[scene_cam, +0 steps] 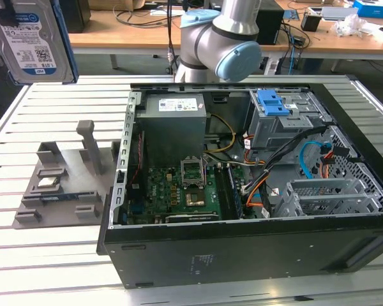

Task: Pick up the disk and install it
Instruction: 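Pick up the disk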

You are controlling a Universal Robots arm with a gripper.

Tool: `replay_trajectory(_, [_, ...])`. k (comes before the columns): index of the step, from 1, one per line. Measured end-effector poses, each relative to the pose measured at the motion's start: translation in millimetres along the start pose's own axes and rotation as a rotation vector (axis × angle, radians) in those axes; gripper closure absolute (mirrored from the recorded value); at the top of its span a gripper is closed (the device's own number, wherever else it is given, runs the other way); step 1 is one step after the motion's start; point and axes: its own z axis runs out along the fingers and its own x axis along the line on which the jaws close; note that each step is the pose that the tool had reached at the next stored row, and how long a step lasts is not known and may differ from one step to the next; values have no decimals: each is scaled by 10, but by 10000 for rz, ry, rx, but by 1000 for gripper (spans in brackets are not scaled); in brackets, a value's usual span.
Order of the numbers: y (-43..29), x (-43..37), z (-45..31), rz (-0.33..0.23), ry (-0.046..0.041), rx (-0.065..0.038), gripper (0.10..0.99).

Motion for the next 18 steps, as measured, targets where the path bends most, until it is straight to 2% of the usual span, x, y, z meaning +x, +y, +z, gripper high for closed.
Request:
replay_trajectory(1, [-87, 2, -1, 0, 0, 0, 718])
replay_trajectory(3, [-175, 4, -1, -1, 0, 0, 718])
replay_trajectory(13, [-470, 10, -2, 0, 0, 0, 718])
replay_trajectory(18, [-641, 11, -3, 0, 0, 0, 718])
